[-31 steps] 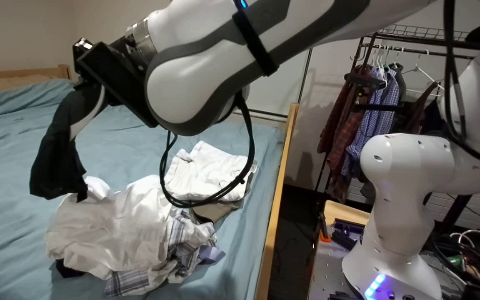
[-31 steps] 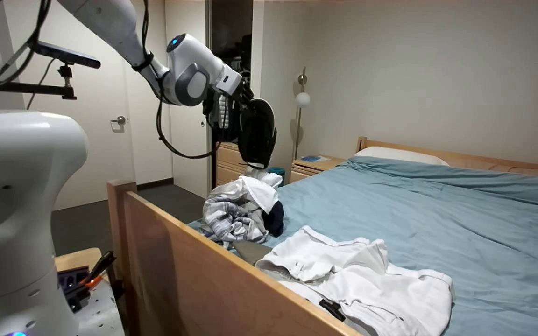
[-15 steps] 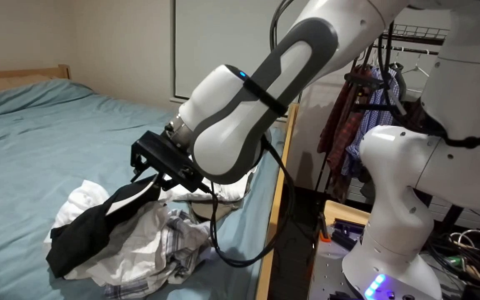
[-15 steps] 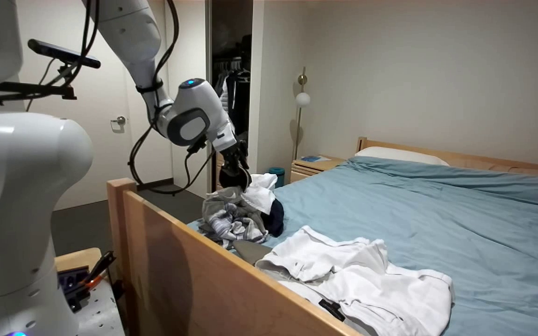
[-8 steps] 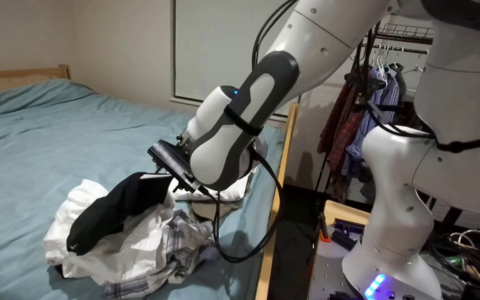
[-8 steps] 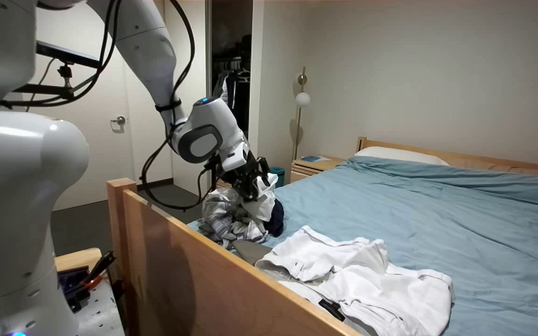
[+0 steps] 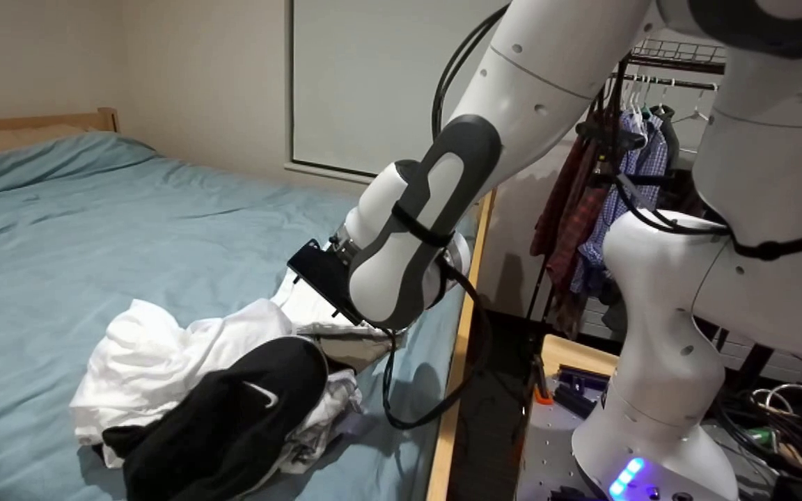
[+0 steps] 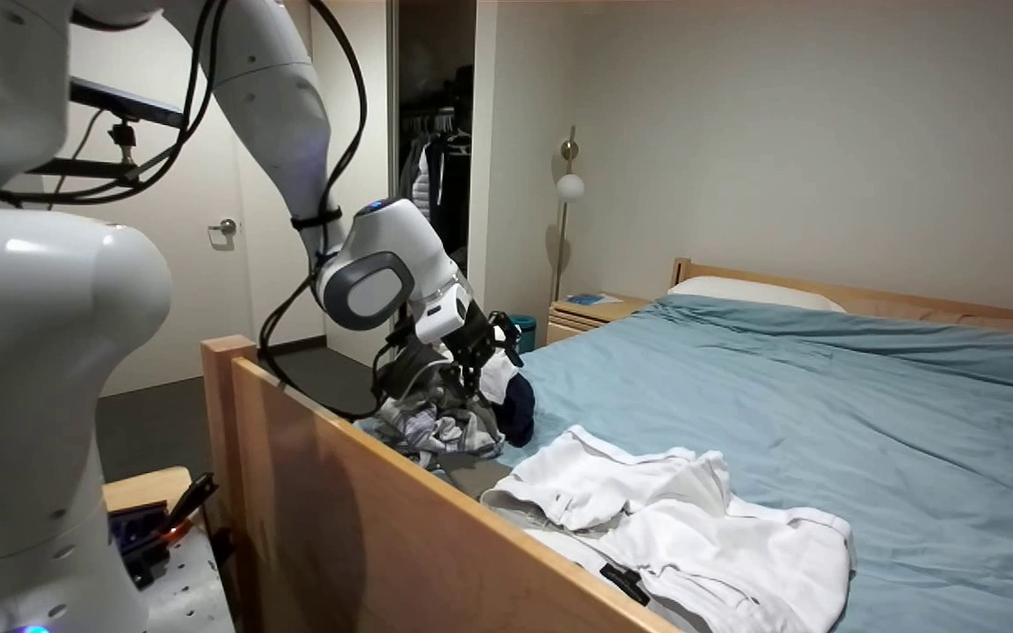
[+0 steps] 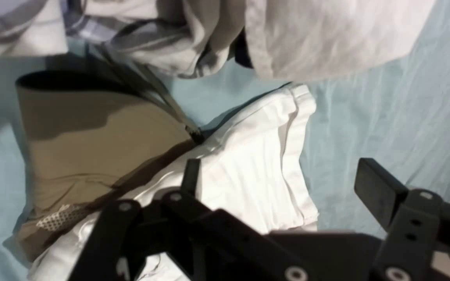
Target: Unfold the white short then move the black cap to the left
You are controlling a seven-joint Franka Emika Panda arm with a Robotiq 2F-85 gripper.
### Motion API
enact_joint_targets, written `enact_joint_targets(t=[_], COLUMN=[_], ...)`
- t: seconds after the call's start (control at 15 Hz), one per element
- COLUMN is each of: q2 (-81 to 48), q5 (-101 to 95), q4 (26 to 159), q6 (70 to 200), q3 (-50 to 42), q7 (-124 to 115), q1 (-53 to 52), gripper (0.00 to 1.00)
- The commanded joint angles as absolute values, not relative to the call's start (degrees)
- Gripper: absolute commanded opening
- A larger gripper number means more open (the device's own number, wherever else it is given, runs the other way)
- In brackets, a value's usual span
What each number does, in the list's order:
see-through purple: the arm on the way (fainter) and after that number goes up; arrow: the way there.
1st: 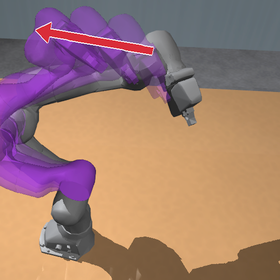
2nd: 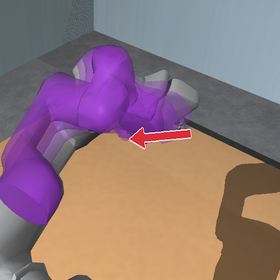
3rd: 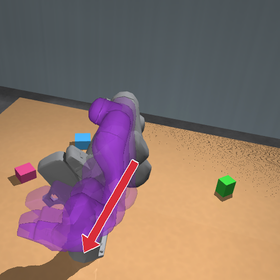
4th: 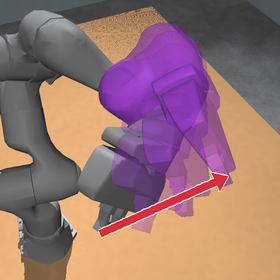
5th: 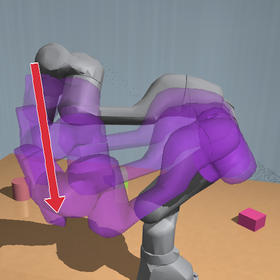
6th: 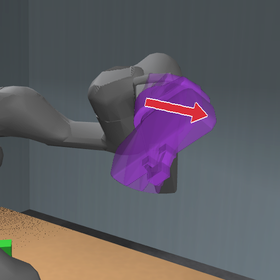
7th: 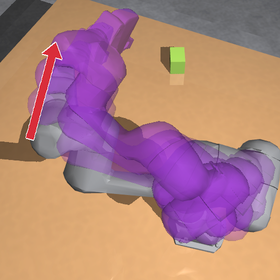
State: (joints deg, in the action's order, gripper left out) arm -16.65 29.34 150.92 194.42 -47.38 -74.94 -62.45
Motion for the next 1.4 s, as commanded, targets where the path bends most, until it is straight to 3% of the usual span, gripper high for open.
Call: enact_joint_targets(t=[0.0,0.87,1.2,1.33], q2=[-11.49,-3.2,-5.47,-4.58], q5=[30.42,29.37,32.2,29.67], q4=[156.45,151.12,148.57,149.02], q6=[197.41,192.06,194.9,193.38], q3=[-54.9,-85.81,-92.57,-90.93], q7=[-70.07,-43.1,-43.32,-43.45], q1=[-68.67,-100.05,-108.27,-105.85], gripper=[1.0,1.0,1.0,1.0])
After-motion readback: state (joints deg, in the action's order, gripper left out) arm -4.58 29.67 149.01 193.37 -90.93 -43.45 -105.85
